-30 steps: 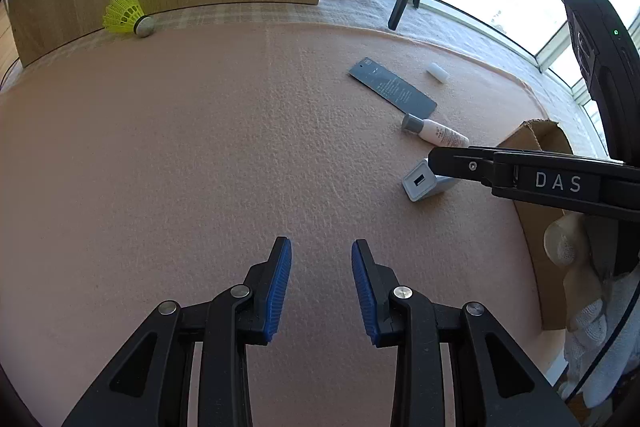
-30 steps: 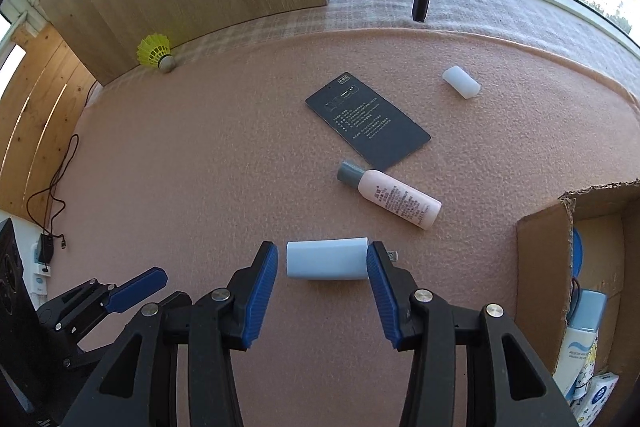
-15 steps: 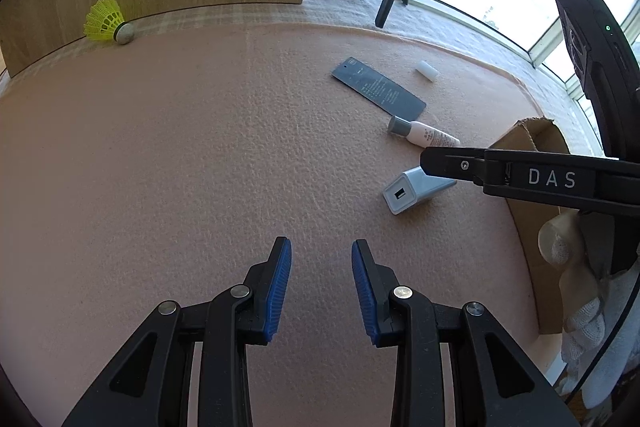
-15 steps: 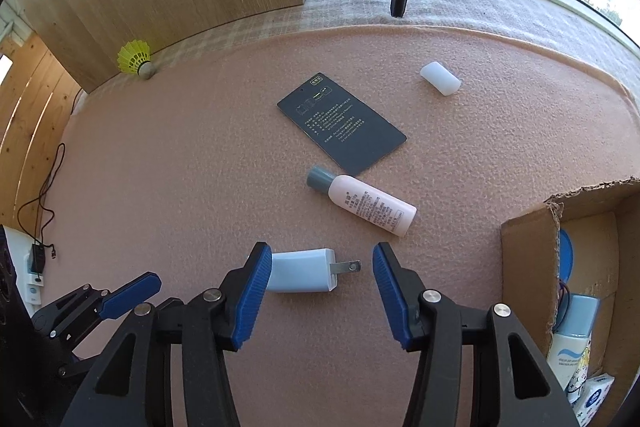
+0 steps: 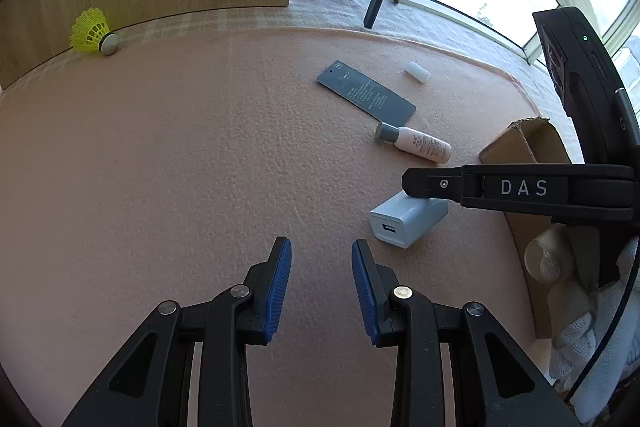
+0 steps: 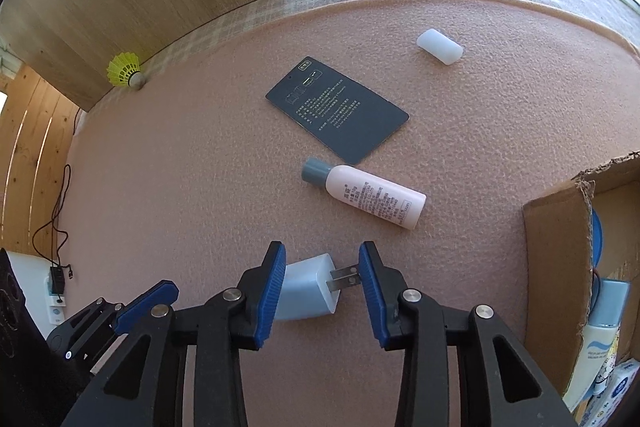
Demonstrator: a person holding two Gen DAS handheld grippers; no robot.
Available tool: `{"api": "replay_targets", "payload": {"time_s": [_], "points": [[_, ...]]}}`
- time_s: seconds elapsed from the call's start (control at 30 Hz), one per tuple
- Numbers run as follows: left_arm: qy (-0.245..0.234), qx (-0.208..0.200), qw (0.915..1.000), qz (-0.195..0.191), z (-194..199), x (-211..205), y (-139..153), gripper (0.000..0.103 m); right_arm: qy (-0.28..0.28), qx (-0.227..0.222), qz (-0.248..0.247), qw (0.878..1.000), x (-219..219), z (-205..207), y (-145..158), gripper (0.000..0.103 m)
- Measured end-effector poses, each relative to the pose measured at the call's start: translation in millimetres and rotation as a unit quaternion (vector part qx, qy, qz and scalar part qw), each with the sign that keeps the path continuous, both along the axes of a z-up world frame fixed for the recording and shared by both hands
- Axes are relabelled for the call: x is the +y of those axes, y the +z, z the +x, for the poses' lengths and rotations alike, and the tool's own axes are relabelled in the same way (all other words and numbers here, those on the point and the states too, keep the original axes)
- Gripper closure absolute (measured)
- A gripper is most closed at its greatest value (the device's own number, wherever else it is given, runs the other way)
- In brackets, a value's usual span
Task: Organize objects
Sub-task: 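Close the right tool around the white charger plug, then lift and carry the charger plug over the box with the right tool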
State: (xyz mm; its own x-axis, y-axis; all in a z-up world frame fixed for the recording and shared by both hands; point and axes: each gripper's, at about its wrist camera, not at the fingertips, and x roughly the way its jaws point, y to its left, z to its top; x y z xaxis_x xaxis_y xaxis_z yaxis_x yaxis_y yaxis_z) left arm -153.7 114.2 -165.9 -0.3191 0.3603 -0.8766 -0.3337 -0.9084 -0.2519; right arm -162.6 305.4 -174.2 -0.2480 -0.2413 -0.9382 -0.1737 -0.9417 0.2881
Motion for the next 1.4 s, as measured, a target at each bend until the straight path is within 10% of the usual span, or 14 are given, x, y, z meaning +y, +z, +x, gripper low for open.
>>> {"api": "replay_targets", "payload": {"time_s": [0.77, 1.4], "points": [[-0.132, -0.002, 0.9912, 0.0, 10, 57, -14, 0.053, -0.032, -0.026, -0.045, 0.998, 7, 25, 0, 0.074], [-0.13, -0.016, 0.9912, 0.023, 16, 68, -16, 0.06, -0.025, -0.014, -0.042, 0.999, 15, 43, -3, 0.075]]}}
